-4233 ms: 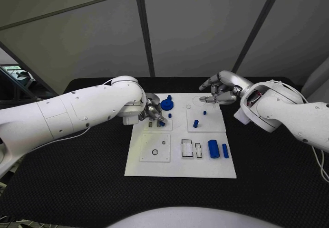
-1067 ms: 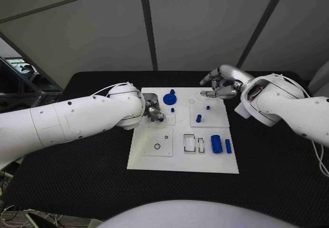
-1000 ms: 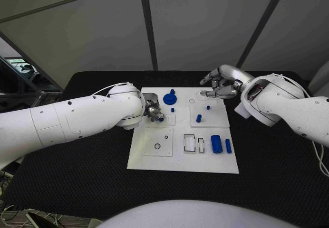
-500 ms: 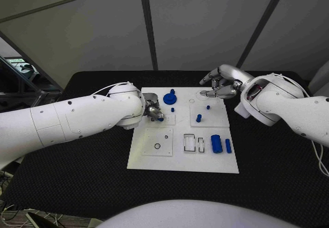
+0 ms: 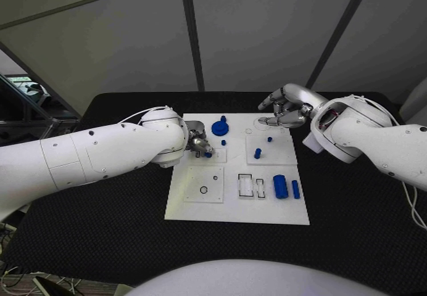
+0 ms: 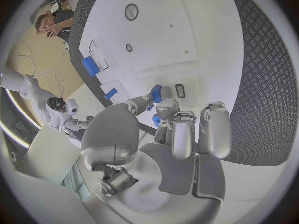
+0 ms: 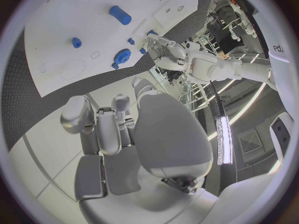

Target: Assemble the parts on the task board

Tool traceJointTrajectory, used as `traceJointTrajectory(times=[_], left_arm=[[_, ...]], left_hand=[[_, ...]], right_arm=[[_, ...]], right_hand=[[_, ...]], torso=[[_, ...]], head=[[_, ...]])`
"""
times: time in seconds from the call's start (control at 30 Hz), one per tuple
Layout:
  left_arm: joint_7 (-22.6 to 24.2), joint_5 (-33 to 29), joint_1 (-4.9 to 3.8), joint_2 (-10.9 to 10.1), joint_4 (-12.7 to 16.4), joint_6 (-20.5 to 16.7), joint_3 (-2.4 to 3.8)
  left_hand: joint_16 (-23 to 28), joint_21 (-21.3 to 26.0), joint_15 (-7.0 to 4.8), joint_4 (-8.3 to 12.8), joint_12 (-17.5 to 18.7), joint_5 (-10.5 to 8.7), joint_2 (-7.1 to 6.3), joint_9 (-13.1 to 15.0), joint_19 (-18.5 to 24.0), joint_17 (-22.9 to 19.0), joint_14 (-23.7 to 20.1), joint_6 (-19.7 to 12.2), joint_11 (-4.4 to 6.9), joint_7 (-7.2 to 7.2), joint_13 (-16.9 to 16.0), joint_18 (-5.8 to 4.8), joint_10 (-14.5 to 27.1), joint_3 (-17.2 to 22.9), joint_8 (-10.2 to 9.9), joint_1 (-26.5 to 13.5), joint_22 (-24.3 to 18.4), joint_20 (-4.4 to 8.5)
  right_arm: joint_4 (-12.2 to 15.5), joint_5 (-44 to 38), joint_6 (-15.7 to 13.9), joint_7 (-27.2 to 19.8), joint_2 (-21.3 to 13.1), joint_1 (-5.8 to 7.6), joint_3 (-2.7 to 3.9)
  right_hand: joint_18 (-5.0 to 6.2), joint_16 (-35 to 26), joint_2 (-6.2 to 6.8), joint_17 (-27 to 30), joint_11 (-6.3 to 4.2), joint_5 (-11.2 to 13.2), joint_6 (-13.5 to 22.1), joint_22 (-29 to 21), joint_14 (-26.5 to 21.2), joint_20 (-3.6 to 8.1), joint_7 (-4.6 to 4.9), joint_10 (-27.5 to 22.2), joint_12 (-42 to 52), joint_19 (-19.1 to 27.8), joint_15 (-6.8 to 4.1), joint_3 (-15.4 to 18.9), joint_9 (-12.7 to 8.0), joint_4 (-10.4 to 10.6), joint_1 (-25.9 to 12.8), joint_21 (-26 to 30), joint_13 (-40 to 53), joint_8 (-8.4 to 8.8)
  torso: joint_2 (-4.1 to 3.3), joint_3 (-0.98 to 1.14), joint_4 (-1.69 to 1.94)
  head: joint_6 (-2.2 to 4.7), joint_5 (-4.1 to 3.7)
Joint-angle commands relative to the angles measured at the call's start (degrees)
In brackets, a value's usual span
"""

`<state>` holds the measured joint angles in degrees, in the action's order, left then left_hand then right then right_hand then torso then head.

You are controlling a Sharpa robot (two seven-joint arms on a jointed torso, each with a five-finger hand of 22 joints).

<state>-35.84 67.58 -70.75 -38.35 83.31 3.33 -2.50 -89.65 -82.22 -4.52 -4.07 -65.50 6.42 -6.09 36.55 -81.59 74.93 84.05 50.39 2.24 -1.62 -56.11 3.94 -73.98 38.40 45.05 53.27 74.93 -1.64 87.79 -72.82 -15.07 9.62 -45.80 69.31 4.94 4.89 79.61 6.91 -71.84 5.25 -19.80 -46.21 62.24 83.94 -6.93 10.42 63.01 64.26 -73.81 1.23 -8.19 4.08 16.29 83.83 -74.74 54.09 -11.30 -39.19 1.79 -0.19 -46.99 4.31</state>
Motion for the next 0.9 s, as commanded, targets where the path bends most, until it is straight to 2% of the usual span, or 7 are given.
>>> traceJointTrajectory(times=[0.03,0.47,0.63,0.77,0.9], left_arm=[[-0.13,0.03,0.16,0.07,-0.22,1.22,-0.16],[0.24,0.02,0.15,0.22,-0.67,0.75,-0.16],[0.24,0.02,0.15,0.20,-0.79,0.61,-0.16],[0.25,0.01,0.16,0.13,-0.86,0.54,-0.16],[0.28,0.02,0.16,-0.01,-0.84,0.41,-0.16]], left_hand=[[-0.35,-0.23,-0.46,-0.79,-0.38,-0.04,0.37,-0.24,-0.58,15.07,5.95,0.63,-0.18,-0.09,-0.04,-1.06,-0.35,-2.40,-0.48,-0.63,3.41,0.04],[-0.35,-0.26,-0.51,-4.39,-0.87,0.11,2.28,-1.17,-0.89,15.07,5.95,1.68,-0.14,-0.02,-0.35,-1.14,-0.75,-11.89,-1.22,-1.04,3.92,0.11],[-0.35,-0.25,-0.53,-5.49,-0.95,0.16,2.80,-1.37,-0.96,15.07,5.95,1.84,-0.12,0.01,-0.39,-1.15,-0.81,-14.06,-1.38,-0.93,4.04,0.13],[-0.35,-0.21,-0.54,-6.34,-0.96,0.17,2.92,-1.49,-0.97,15.07,5.95,1.90,-0.11,0.02,-0.37,-1.14,-0.81,-15.54,-1.49,-0.95,4.07,0.14],[-0.35,-0.20,-0.57,-7.88,-0.97,0.16,2.09,-1.61,-1.03,15.07,5.95,2.06,-0.07,0.09,-0.31,-1.16,-0.82,-18.62,-1.52,-1.49,4.19,0.16]], right_arm=[[-0.11,-0.23,0.26,-0.61,0.12,0.08,0.04],[-0.49,-0.20,0.81,-0.83,0.42,0.06,0.04],[-0.57,-0.20,0.89,-0.78,0.46,0.06,0.04],[-0.62,-0.20,0.94,-0.77,0.43,0.06,0.04],[-0.66,-0.20,1.02,-0.79,0.37,0.06,0.03]], right_hand=[[0.85,-0.24,0.08,0.10,0.02,-0.35,-0.17,-0.13,1.39,-0.01,-0.05,-0.40,-0.09,0.57,-0.46,-0.30,0.02,0.08,-0.52,0.35,-0.08,-0.40],[0.95,-0.51,0.04,0.43,0.05,-1.37,0.04,-0.68,1.25,-0.02,-0.02,-0.71,-0.11,0.93,-0.44,-0.44,-0.04,0.09,-0.71,0.76,-0.29,-0.59],[0.96,-0.54,0.03,0.47,0.05,-1.56,0.07,-0.73,1.23,-0.02,-0.02,-0.75,-0.09,0.96,-0.44,-0.48,-0.05,0.09,-0.73,0.80,-0.30,-0.62],[1.04,-0.74,0.02,0.79,0.06,-1.69,0.10,-1.13,1.13,-0.02,-0.01,-0.89,-0.20,1.21,-0.43,-0.50,-0.05,0.10,-0.76,1.04,-0.47,-0.64],[1.11,-0.93,0.05,1.08,0.07,-1.81,0.15,-1.50,1.04,-0.03,0.00,-1.03,-0.27,1.44,-0.42,-0.50,-0.06,0.13,-0.85,1.27,-0.60,-0.67]], torso=[[0.01,-0.01,0.04],[-0.03,-0.02,0.01],[-0.02,-0.02,0.02],[-0.01,-0.03,0.02],[0.00,-0.06,0.02]], head=[[-0.04,0.00],[-0.05,0.03],[-0.13,-0.04],[-0.05,-0.01],[0.00,-0.06]])
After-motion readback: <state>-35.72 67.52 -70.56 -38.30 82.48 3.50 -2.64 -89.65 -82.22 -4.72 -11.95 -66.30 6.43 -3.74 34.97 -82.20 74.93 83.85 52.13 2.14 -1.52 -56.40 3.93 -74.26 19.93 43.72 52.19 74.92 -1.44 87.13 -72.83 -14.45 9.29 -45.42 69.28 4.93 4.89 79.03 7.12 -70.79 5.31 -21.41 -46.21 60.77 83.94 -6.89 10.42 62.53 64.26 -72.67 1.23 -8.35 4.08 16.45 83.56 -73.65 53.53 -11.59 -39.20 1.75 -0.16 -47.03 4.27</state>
